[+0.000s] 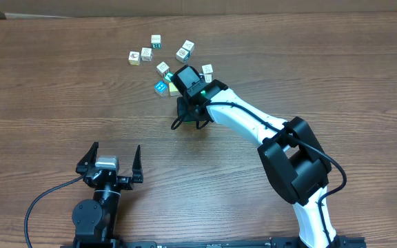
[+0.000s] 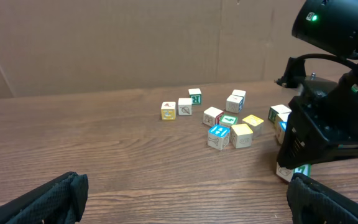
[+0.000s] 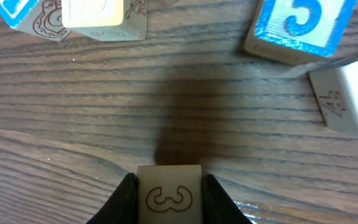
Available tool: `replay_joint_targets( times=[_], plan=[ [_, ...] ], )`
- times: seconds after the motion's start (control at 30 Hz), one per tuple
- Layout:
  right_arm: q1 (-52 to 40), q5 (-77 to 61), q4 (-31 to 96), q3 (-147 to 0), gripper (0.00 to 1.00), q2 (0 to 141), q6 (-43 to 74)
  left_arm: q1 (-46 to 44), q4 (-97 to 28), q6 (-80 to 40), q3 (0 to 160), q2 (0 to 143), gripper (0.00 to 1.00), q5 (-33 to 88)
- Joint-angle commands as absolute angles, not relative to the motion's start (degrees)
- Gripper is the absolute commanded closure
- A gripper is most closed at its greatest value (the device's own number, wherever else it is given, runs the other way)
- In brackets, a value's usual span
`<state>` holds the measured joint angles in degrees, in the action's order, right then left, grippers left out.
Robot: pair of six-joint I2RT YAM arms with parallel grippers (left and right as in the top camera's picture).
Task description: Form a circle
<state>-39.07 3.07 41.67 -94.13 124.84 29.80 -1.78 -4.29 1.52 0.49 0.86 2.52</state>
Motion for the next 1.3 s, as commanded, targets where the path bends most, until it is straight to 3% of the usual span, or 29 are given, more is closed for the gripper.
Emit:
replay_joint_targets(
  times=[0.0, 0.13, 0.3, 0.4, 0.67, 0.87, 1.27],
  plan=[
    [-39.75, 5.72, 40.91, -93.8, 0.77, 125.58, 31.66, -1.85, -4.34, 2.2, 0.27, 0.25, 0.01, 2.35],
    [-39.86, 6.61, 40.6, -93.8, 0.75, 125.91, 33.26, -1.85, -4.34, 2.2, 0.27, 0.25, 0.0, 2.35],
    [-39.9, 6.39, 40.8, -93.8, 0.61, 126.26, 33.23, -1.85, -4.34, 2.2, 0.27, 0.25, 0.0, 2.35],
    [-40.12, 6.39, 40.77, -93.8, 0.58, 126.26, 33.23, -1.85, -4.34, 2.2, 0.27, 0.25, 0.0, 2.35],
    [-40.49, 6.39, 42.09, -93.8, 0.58, 126.26, 33.23, -1.85, -4.34, 2.2, 0.27, 0.25, 0.01, 2.35],
    [-40.49, 6.42, 42.46, -93.8, 0.72, 126.26, 33.26, -1.85, -4.34, 2.2, 0.27, 0.25, 0.0, 2.35],
    [-40.49, 6.66, 40.84, -93.8, 0.71, 126.26, 38.76, -1.85, -4.34, 2.2, 0.27, 0.25, 0.01, 2.35]
  ],
)
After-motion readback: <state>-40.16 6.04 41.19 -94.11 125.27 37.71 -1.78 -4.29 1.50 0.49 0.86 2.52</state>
